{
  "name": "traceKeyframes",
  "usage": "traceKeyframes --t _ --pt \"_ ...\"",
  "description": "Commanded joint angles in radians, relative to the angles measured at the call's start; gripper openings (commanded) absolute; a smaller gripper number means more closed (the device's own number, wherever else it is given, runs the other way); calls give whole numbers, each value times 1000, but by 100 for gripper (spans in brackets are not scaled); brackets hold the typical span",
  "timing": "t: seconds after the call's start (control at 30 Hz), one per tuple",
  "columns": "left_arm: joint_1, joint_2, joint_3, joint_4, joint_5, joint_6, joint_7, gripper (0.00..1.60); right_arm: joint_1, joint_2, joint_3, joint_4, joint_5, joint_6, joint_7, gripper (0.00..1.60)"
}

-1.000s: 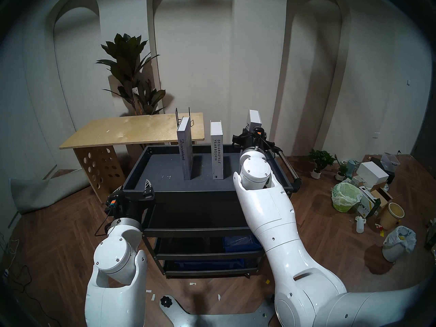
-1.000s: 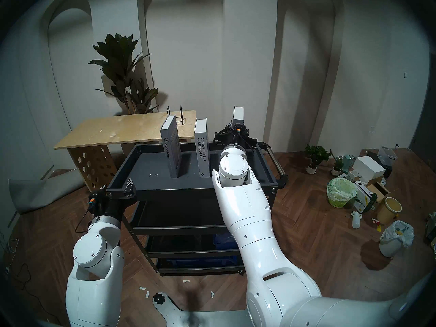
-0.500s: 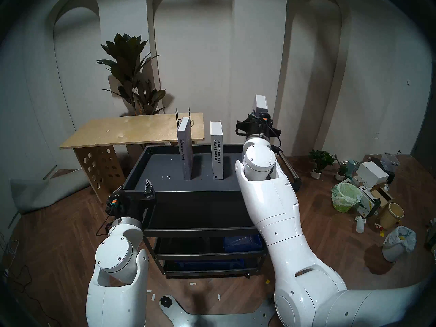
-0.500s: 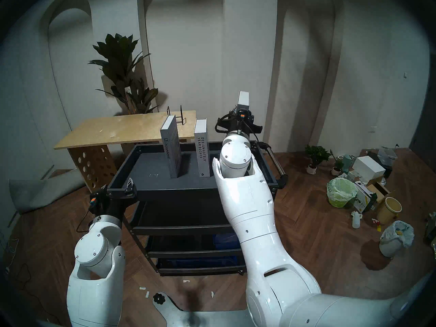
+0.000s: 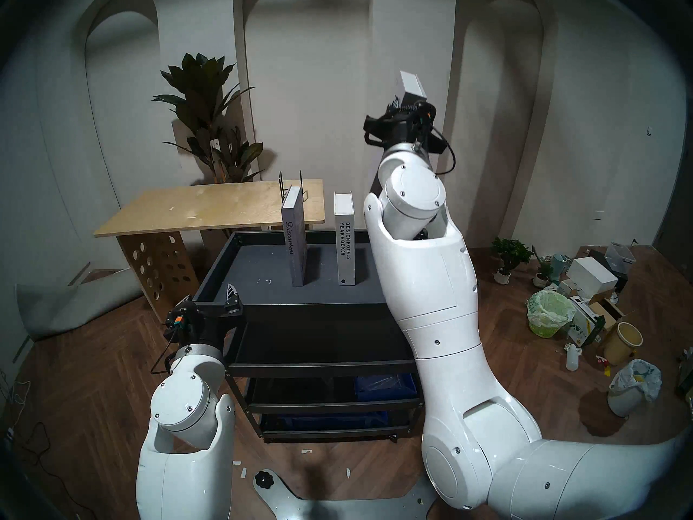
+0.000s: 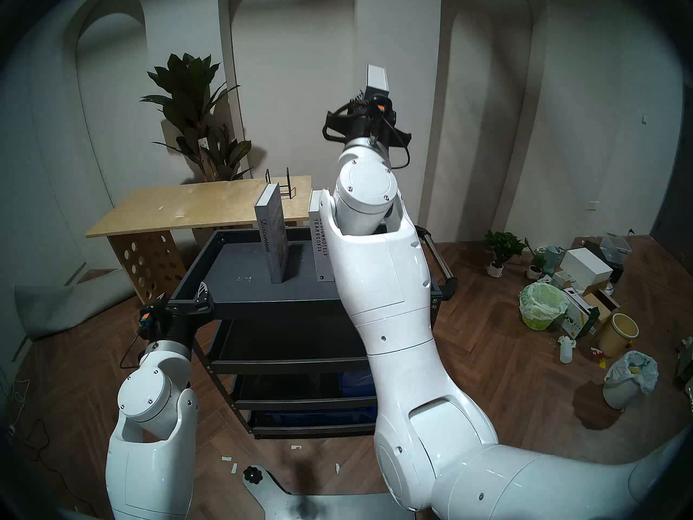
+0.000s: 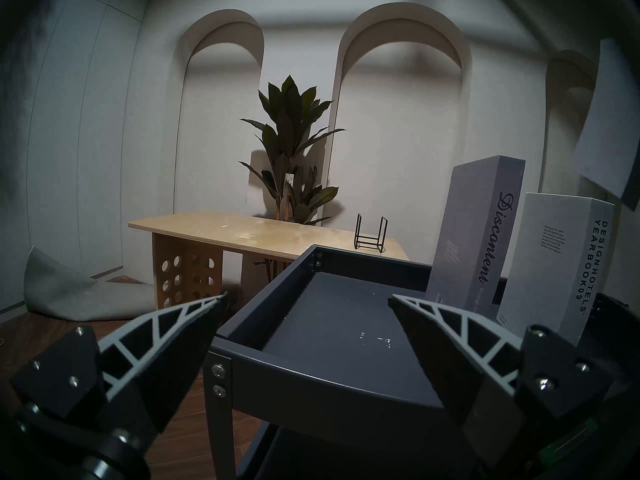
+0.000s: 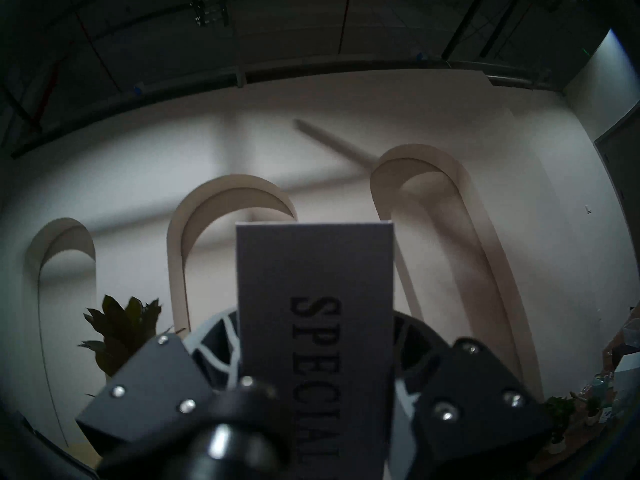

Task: Sort the books onto the shelf by size, largest to the left

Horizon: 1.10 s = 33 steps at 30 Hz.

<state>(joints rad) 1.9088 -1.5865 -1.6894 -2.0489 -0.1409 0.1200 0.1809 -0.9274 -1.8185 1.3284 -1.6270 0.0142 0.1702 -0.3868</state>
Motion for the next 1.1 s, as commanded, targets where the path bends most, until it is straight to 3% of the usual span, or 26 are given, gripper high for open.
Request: traceKeyframes --t 0.0,0.27,0.5,0.9,1.07 --pt "-6 -5 6 -29 -1 -13 1 160 113 -66 -22 -94 27 85 8 0" --pt "9 -10 -8 -33 14 -32 33 160 173 -142 -58 -64 94 235 21 0" --pt "-11 0 -100 -35 16 -68 76 160 185 -179 -122 -1 106 256 22 0" --pt "-6 4 -199 -12 0 -77 108 160 156 -189 -356 249 5 60 -21 0" --pt "-2 6 -232 3 -15 -77 118 160 173 -189 -423 361 7 -5 -63 0"
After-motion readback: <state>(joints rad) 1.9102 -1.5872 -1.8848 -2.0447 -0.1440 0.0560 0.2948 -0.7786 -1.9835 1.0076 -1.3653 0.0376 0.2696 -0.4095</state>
